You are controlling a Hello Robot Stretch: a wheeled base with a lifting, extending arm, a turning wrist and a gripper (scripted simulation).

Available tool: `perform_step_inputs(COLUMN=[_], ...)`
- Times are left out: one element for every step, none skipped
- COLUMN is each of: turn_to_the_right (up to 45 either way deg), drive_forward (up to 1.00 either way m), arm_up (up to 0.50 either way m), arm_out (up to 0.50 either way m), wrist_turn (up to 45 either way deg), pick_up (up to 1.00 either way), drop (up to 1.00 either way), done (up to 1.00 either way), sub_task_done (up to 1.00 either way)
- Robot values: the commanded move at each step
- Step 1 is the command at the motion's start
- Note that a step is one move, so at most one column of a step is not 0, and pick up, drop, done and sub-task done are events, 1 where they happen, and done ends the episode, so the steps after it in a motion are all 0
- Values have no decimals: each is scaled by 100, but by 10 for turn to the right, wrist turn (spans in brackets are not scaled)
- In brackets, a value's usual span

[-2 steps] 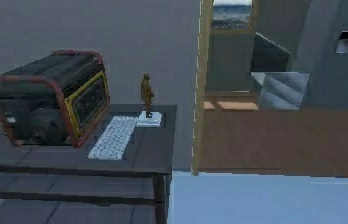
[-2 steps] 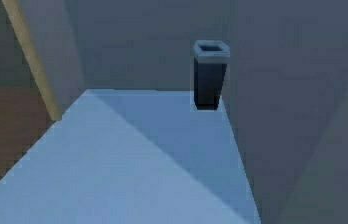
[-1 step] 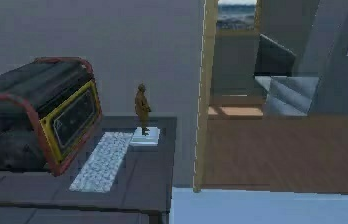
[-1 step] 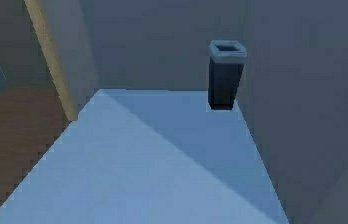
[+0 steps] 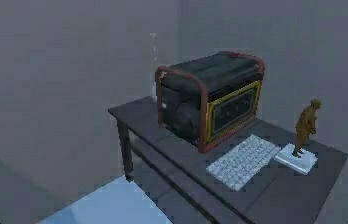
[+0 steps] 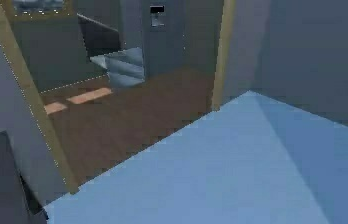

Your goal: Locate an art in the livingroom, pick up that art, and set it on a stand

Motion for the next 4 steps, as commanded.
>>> perform_step_inputs(turn_to_the_right=[-450, 240, 0, 0], drive_forward=[0, 0, 75, 0], arm_up=[0, 0, 0, 50], arm_out=[0, 0, 0, 0], wrist_turn=[0, 0, 0, 0], pick_up=[0, 0, 0, 0], drop=[0, 0, 0, 0], done=[0, 0, 0, 0], sub_task_done=[0, 0, 0, 0])
